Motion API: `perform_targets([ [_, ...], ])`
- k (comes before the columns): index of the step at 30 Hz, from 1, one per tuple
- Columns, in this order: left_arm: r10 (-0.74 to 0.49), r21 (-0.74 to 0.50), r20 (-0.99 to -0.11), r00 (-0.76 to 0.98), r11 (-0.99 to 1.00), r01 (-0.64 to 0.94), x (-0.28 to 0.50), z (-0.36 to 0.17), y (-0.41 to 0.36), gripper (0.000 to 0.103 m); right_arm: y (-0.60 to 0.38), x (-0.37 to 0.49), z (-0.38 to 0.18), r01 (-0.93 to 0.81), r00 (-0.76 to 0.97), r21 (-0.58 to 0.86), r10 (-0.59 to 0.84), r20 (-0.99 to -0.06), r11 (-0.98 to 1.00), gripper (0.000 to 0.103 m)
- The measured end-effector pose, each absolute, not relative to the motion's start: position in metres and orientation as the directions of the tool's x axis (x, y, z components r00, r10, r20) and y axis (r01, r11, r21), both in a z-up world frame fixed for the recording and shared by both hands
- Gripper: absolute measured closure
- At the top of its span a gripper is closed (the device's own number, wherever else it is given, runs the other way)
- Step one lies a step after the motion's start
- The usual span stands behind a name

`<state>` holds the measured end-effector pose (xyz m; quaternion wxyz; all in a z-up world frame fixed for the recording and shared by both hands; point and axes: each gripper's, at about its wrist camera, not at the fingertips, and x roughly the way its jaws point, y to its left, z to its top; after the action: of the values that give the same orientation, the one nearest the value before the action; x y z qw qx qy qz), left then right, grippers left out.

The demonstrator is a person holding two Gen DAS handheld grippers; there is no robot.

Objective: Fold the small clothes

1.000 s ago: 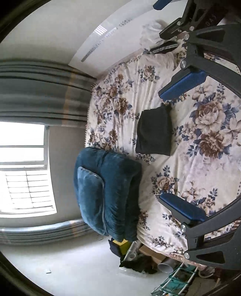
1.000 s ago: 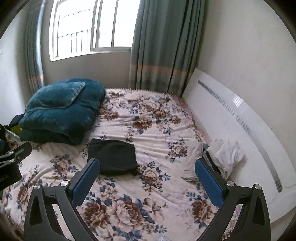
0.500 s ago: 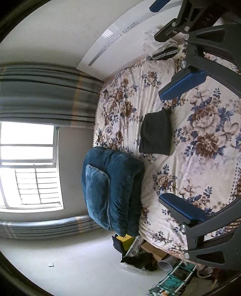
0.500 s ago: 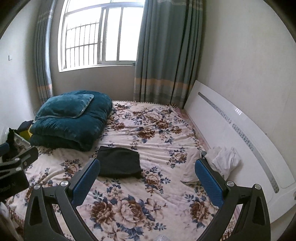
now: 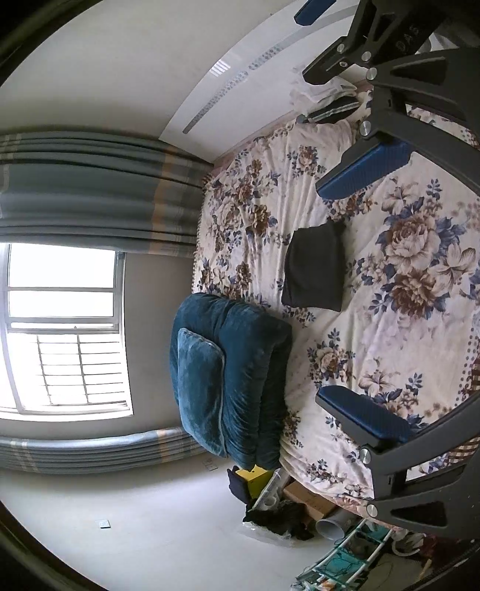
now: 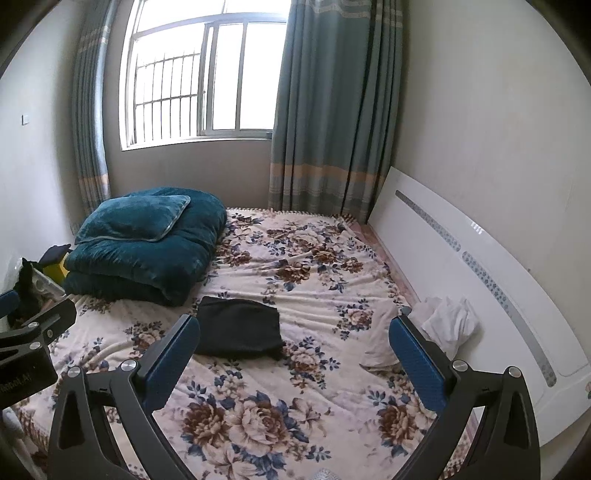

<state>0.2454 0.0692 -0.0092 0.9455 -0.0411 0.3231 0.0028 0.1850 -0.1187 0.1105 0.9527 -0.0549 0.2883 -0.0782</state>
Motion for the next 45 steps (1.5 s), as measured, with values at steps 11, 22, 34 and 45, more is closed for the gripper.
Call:
perform_targets([
  [11, -0.007, -0.072, -0.598, 0.801, 0.996, -0.044, 0.243, -0.002, 0.067, 0.000, -0.122, 0.178, 0.114, 0.124, 0.830, -0.138, -0.179, -0.529, 0.983, 0.000],
  [22, 0.009, -0.068, -0.586, 0.810, 0.996, -0.060, 0.238, 0.001, 0.065, 0.000, -0.122, 0.178, 0.112, 0.121, 0.828, -0.132, -0.173, -0.533, 0.984, 0.000],
  [34, 0.010, -0.066, -0.589, 0.808, 0.996, -0.060, 0.235, 0.002, 0.063, 0.000, -0.120, 0.175, 0.111, 0.123, 0.828, -0.124, -0.171, -0.535, 0.985, 0.000],
  [45, 0.011, -0.068, -0.587, 0.809, 0.996, -0.063, 0.235, 0.002, 0.063, 0.000, -0.118, 0.174, 0.110, 0.120, 0.830, -0.123, -0.168, -0.532, 0.985, 0.000],
])
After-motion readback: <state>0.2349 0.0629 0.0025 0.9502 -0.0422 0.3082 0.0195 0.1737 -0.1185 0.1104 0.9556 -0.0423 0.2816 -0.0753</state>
